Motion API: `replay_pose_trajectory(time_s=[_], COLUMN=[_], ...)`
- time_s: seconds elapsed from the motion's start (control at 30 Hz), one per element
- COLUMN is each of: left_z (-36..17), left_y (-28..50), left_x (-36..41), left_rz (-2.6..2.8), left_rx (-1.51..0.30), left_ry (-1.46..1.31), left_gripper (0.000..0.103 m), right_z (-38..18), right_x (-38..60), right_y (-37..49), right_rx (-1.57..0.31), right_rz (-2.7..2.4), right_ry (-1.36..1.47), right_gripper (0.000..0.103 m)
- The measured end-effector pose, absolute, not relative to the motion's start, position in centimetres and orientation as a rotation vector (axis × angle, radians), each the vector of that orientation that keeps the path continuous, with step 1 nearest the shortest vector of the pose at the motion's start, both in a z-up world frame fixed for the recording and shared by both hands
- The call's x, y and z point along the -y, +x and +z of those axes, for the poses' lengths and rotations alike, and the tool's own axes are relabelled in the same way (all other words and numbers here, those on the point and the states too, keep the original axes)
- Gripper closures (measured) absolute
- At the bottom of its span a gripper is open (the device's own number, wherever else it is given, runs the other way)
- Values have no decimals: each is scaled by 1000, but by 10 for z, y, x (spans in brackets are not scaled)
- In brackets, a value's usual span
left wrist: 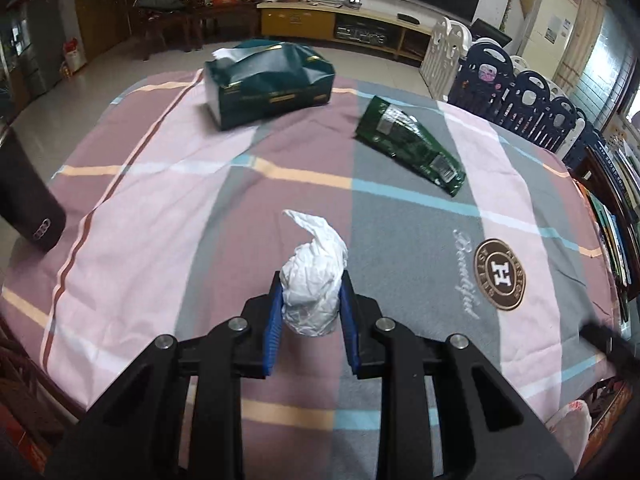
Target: Collect trash
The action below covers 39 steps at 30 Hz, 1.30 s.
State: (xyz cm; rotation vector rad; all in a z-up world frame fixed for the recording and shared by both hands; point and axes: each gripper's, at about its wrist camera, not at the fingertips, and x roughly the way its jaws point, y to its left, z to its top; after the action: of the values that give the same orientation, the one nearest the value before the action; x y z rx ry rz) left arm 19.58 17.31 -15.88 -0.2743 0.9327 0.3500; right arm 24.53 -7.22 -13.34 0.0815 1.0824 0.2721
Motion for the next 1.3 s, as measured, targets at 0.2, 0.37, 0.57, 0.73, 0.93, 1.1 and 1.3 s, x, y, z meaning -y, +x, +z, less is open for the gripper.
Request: replay_pose_trajectory(time_s=[0.2, 0.37, 0.57, 0.73, 0.93, 1.1, 1.3], left_z=[-156, -163, -168, -170, -167, -165, -164], left_y=[184, 179, 180, 179, 179, 181, 181], left_x=[-191, -205, -211, -213, -208, -201, -200], left_rz=[371, 355, 337, 348, 354, 344, 340], left_rx=[-915, -918, -922, -926, -916, -912, -907], left_ry=[-301, -371, -420, -436, -411, -392, -378], left_gripper=[76, 76, 76, 76, 76, 76, 76], right_z=[-136, -157, -184, -185, -172, -158, -153], right_x=[-14, -80, -102, -94, -46, -42, -96], right_y=[317, 376, 424, 417, 380, 378, 409], right_rx=[-994, -949, -1050, -1092, -1182, -1118, -882], right_rz=[361, 327, 374, 404, 494, 449, 347], right_ry=[-87, -352, -309, -290, -145, -201, -424], right_gripper=[24, 25, 50, 102, 102, 88, 33])
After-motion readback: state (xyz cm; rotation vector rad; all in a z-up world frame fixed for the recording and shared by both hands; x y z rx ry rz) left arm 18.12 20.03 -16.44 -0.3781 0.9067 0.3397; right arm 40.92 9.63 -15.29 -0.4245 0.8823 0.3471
